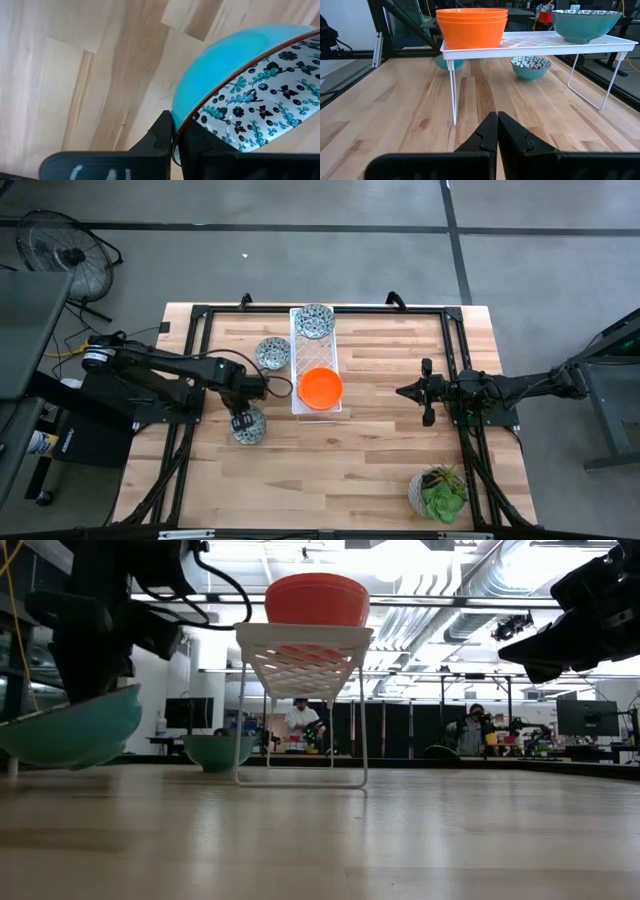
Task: Pick & Place Mini bowls
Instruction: Stack the bottom white bowl on the white bowl on the shelf
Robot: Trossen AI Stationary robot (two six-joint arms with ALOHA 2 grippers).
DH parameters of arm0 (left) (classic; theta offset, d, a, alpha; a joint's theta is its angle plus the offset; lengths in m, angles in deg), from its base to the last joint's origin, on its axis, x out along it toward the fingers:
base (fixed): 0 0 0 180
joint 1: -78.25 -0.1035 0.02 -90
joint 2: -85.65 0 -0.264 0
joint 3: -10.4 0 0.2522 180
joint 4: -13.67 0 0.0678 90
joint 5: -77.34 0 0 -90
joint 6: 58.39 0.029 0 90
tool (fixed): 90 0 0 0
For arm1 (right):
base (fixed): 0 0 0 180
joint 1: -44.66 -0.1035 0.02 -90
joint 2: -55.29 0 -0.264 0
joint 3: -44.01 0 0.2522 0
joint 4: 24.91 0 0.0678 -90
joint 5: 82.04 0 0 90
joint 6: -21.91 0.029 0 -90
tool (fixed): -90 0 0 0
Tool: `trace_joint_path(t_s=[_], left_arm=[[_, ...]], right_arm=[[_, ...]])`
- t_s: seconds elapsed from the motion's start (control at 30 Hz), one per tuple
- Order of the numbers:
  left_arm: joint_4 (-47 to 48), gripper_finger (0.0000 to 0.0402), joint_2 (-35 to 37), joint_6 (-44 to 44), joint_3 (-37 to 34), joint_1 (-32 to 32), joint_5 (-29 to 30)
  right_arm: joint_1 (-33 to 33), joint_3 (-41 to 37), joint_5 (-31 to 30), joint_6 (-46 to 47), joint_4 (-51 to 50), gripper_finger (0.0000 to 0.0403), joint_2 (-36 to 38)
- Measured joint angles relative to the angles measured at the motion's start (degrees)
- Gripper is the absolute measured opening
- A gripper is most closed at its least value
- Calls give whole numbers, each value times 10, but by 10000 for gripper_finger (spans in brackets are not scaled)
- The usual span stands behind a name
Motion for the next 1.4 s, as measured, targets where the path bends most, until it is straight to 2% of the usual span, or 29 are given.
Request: trace_joint_path(t_s=[0.27, 0.47, 1.13, 1.4], left_arm=[[6, 3, 34, 5, 1, 0, -18], [11, 3, 67, 5, 17, 0, -5], [173, 3, 72, 46, 292, -1, 134], [166, 3, 58, 111, 355, -89, 132]], right_arm=[[0, 0, 0, 0, 0, 0, 0], [0, 0, 0, 0, 0, 0, 0], [0, 0, 0, 0, 0, 0, 0], [0, 0, 0, 0, 0, 0, 0]])
